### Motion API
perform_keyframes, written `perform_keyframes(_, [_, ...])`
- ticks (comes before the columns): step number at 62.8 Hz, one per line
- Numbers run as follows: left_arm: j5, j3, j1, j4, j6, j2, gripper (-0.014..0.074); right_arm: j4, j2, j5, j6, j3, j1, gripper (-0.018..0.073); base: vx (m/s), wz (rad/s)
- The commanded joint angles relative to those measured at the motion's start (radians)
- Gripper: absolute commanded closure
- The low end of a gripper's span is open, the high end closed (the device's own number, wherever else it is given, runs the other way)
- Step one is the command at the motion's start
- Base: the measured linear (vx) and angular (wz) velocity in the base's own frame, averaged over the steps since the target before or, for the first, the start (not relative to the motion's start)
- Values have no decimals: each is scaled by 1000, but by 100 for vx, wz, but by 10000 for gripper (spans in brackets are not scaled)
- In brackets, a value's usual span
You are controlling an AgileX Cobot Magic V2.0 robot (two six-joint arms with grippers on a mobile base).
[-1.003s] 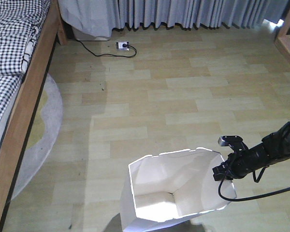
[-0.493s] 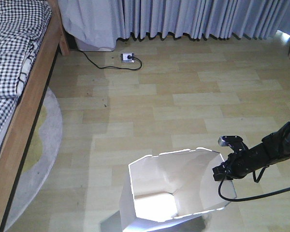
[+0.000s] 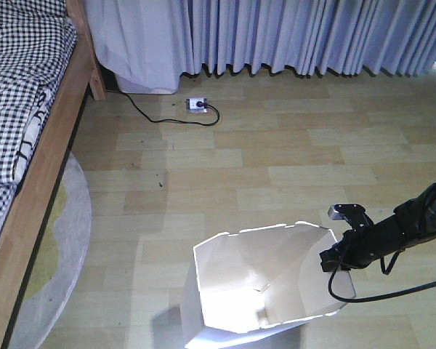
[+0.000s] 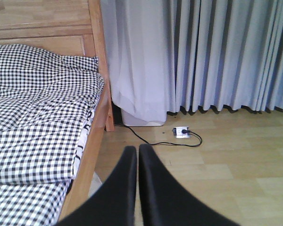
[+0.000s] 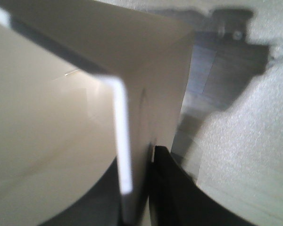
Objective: Move trash bin to bedside with robot
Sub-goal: 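Carry the bin in the right gripper as the base drives toward the bedside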
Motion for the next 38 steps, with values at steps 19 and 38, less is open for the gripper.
perform_keyframes(19, [-71, 19, 1, -4, 0, -14, 603, 37, -75, 215, 3, -7, -3, 566, 23, 7])
perform_keyframes(38, [-71, 19, 1, -4, 0, -14, 603, 37, -75, 215, 3, -7, -3, 566, 20, 7])
